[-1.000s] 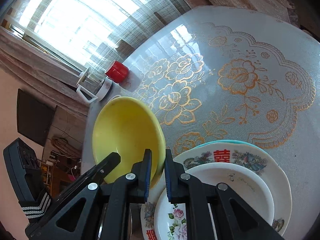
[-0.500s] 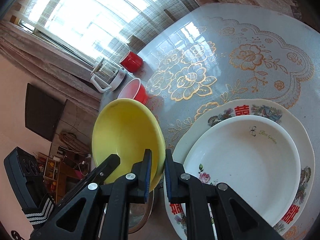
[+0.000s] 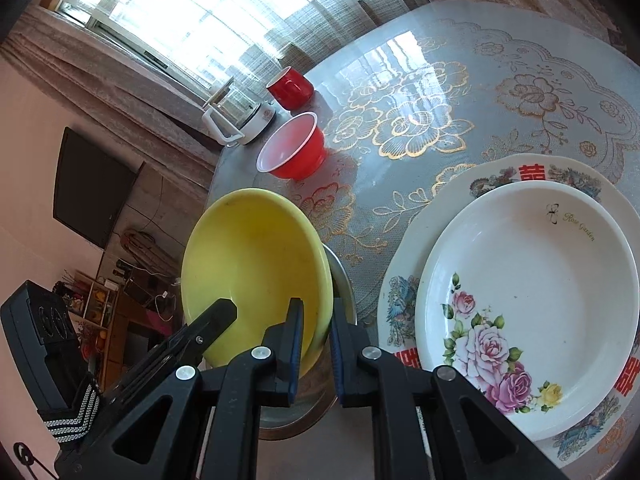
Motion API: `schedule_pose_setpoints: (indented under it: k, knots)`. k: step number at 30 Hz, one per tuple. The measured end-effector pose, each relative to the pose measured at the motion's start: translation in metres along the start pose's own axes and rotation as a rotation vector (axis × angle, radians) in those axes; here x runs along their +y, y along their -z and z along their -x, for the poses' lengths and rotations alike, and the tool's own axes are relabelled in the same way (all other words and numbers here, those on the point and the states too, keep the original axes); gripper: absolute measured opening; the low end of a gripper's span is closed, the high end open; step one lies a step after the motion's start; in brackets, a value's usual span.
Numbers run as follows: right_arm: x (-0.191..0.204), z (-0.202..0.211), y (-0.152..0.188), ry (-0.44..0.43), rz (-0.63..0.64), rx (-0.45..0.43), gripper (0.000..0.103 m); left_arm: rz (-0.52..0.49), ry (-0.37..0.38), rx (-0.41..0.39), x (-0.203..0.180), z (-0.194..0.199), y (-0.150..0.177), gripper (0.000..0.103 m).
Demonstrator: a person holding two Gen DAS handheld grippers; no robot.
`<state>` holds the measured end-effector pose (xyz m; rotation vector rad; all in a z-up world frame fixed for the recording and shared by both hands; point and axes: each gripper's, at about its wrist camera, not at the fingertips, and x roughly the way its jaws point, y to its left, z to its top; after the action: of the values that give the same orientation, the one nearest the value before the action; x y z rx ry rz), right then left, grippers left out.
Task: Organize plates and bowls
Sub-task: 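Carry the yellow bowl over the steel bowl with the left tool, then lower the yellow bowl into the steel bowl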
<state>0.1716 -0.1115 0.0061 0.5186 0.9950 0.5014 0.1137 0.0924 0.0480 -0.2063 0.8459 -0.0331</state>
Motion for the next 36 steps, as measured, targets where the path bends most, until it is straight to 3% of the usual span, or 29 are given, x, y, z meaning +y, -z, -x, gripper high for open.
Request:
schedule_pose_setpoints:
  k: [23, 36]
  knots:
    - [0.017, -0.039, 0.01, 0.06, 0.066, 0.118, 0.015, -0.037, -0.092, 0.073, 0.026, -0.021, 0.023, 0.014]
    - [0.02, -0.04, 0.009, 0.099, 0.089, 0.101, 0.026, -0.065, -0.162, 0.089, 0.024, -0.037, 0.027, 0.015]
